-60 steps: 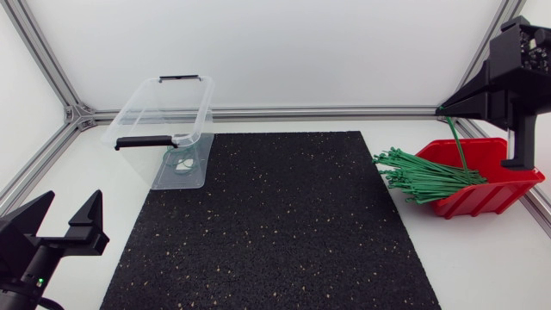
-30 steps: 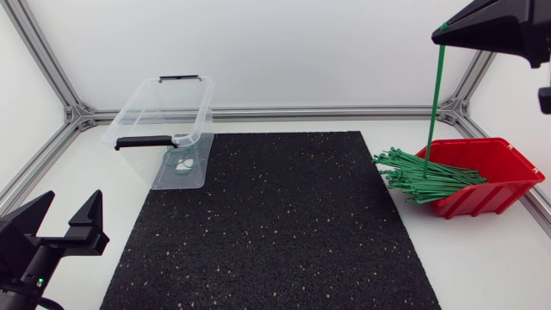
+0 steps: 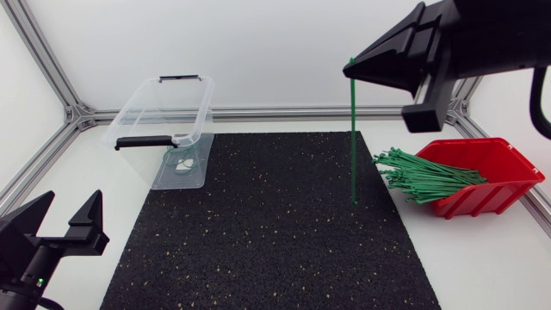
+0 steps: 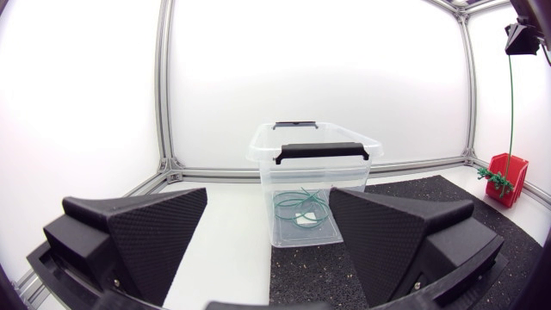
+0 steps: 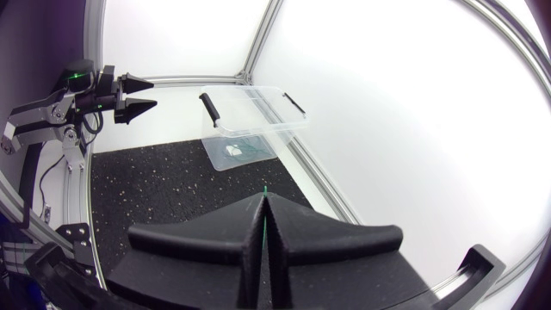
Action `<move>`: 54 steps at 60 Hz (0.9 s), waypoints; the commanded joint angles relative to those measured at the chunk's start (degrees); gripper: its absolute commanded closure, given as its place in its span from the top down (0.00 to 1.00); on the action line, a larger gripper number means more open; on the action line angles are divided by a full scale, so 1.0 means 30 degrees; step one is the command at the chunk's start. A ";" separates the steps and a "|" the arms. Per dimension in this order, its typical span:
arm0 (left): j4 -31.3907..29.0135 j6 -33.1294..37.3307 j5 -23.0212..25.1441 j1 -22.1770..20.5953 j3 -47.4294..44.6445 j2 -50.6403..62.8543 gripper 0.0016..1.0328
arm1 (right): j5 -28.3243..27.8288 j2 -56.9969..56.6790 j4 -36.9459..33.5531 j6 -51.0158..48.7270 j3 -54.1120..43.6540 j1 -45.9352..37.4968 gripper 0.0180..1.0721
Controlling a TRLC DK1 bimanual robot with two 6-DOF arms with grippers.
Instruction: Take a green cable tie from the red box, thread the tail through the head to close it, then place it in the transparent bin on the left.
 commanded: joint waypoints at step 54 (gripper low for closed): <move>-0.0274 -0.0551 -0.0059 -0.0090 -0.0739 -0.0107 0.96 | 0.0222 0.5498 1.1209 0.8819 -0.2739 0.4791 0.07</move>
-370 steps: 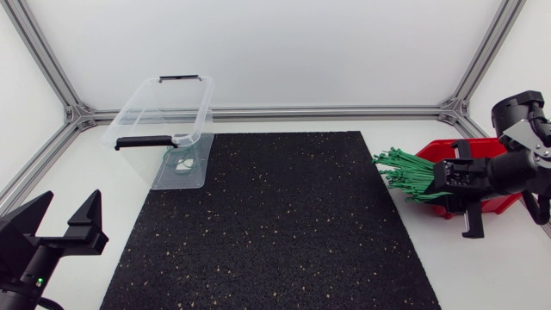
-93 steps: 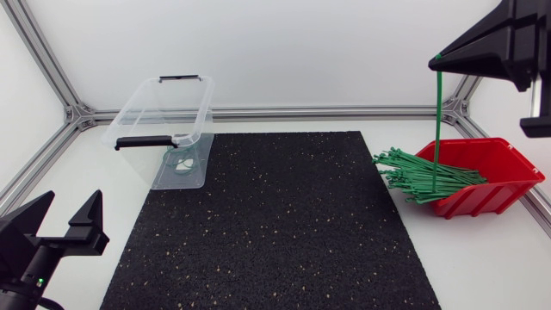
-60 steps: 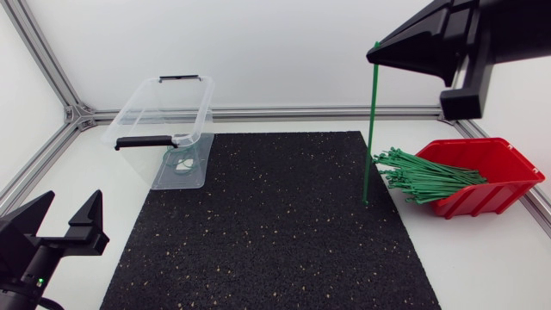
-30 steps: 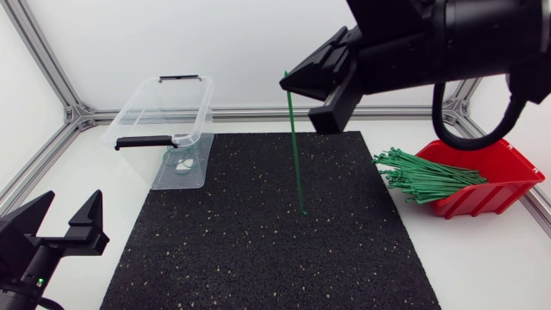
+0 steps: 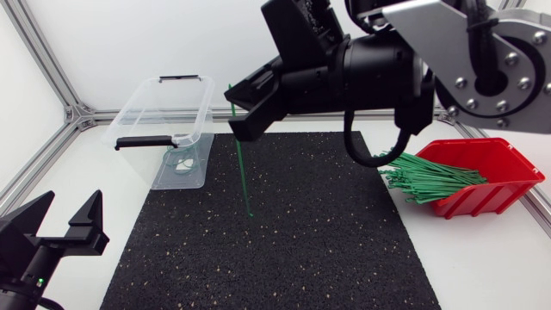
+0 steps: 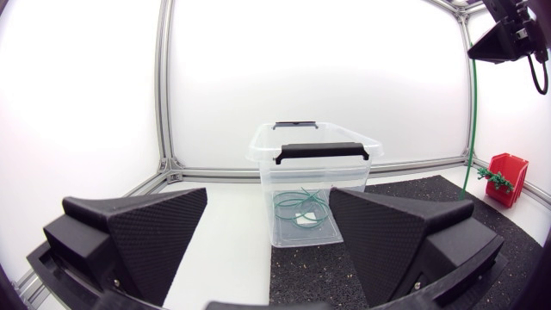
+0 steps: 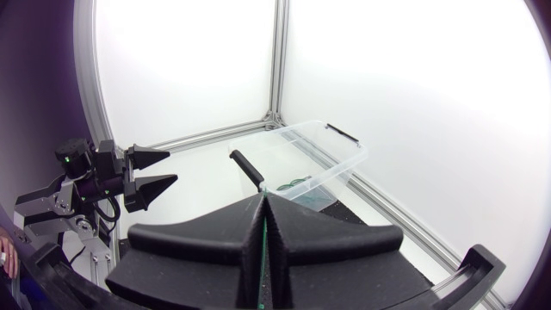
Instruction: Take a green cable tie from the red box, thread the tail through the head to close it, then place it in the transparent bin on the left.
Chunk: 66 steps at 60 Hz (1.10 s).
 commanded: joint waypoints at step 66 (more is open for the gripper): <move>-0.0361 -0.0515 -0.0001 -0.0237 -0.0739 -0.0078 0.96 | -0.4179 -0.2364 0.0023 -0.0491 -0.6304 -0.2216 0.11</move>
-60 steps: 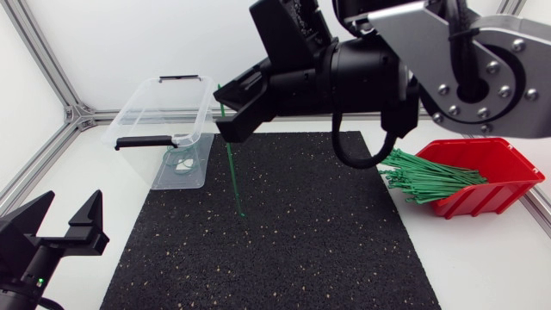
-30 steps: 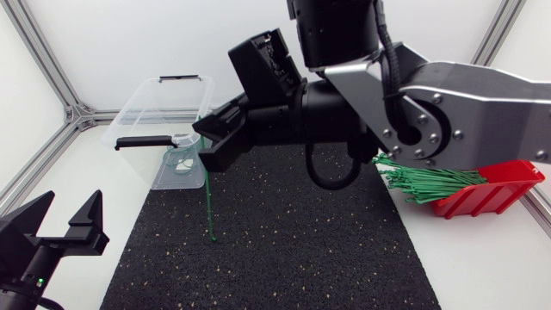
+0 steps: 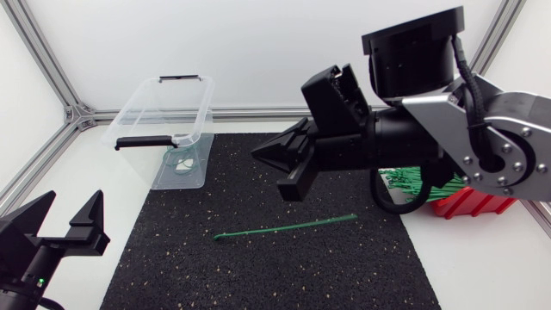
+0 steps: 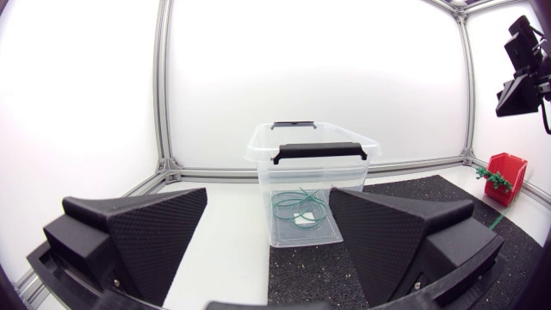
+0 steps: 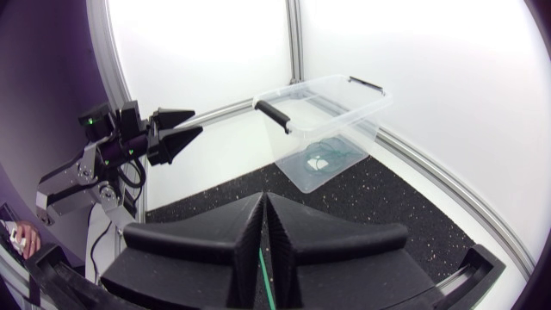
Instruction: Take a green cable tie from the red box, thread the tail through the head to close it, then place it in the transparent bin on the left.
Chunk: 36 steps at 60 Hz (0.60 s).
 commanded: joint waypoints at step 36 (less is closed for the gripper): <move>-0.0354 -0.0522 0.0014 -0.0282 -0.0739 -0.0107 0.96 | -0.0171 -0.1753 -0.5927 -0.6479 -0.1638 -0.2724 0.38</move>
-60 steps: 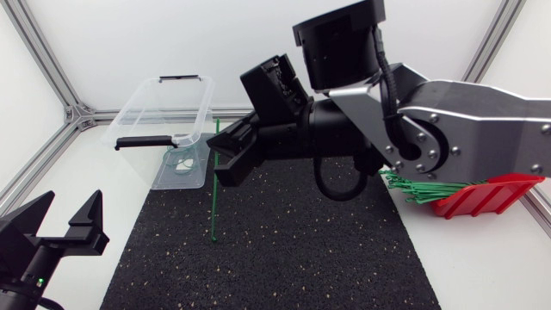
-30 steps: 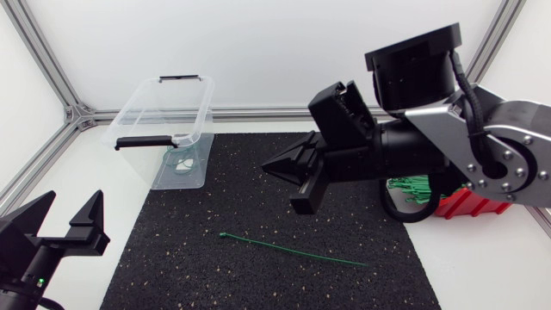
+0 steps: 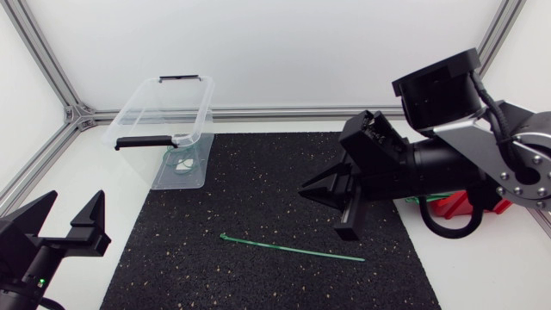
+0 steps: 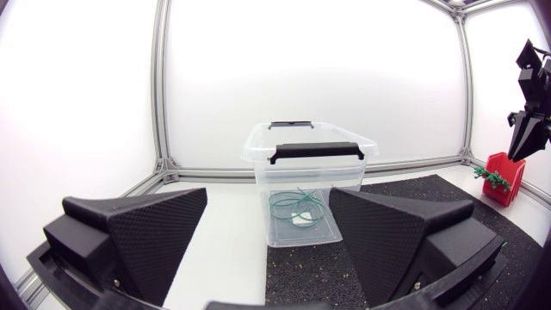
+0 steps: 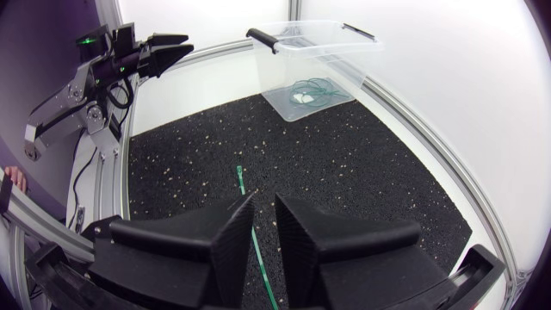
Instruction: Take a green cable tie from the red box, thread the tail through the head to close it, then place it in the transparent bin on the left.
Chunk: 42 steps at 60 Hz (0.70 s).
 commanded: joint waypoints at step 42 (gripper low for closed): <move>-0.0405 0.1295 -0.0052 -0.1667 -0.0739 -0.0107 0.94 | 0.2889 0.3891 -0.4731 -0.5878 0.1941 0.1576 0.61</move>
